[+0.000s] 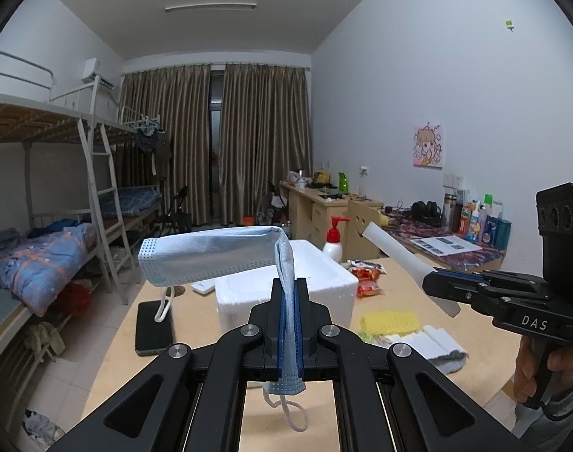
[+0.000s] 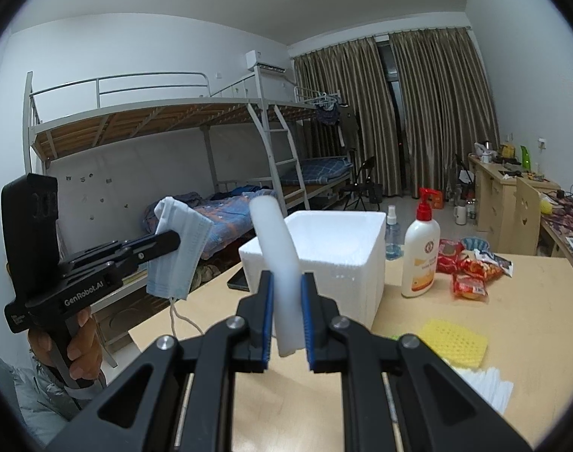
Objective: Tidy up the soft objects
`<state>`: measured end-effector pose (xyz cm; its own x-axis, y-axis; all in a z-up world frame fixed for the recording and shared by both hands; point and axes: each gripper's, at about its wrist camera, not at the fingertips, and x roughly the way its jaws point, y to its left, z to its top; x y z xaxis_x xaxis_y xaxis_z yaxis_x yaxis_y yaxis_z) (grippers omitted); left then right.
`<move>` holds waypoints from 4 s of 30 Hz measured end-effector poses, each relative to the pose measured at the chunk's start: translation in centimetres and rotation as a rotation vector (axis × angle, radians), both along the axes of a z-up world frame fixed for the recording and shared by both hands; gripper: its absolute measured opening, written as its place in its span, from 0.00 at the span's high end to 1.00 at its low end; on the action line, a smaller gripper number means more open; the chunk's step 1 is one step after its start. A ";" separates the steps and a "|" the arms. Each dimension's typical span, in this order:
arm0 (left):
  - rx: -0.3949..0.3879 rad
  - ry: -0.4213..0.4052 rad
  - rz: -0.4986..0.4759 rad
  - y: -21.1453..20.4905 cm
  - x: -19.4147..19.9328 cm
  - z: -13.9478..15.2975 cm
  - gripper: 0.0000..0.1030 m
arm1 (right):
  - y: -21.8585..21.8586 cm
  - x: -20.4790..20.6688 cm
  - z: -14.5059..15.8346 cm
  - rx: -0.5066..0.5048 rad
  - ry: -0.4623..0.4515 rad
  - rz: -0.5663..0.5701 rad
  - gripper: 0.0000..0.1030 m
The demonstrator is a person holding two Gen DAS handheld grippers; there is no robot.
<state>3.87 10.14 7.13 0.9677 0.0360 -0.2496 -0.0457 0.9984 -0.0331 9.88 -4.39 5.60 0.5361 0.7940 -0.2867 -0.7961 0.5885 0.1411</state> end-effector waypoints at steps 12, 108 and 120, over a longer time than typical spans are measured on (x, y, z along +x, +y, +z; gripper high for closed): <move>-0.002 0.011 -0.006 1.8 3.1 2.0 0.96 | 2.5 2.3 2.1 -0.016 -0.011 0.028 0.84; -0.108 -0.040 -0.064 10.0 14.2 -1.8 0.01 | 10.5 11.4 0.8 -0.084 0.100 -0.004 0.84; -0.106 -0.014 -0.102 9.3 14.7 -2.8 0.00 | 10.8 11.6 0.3 -0.100 0.111 -0.007 0.83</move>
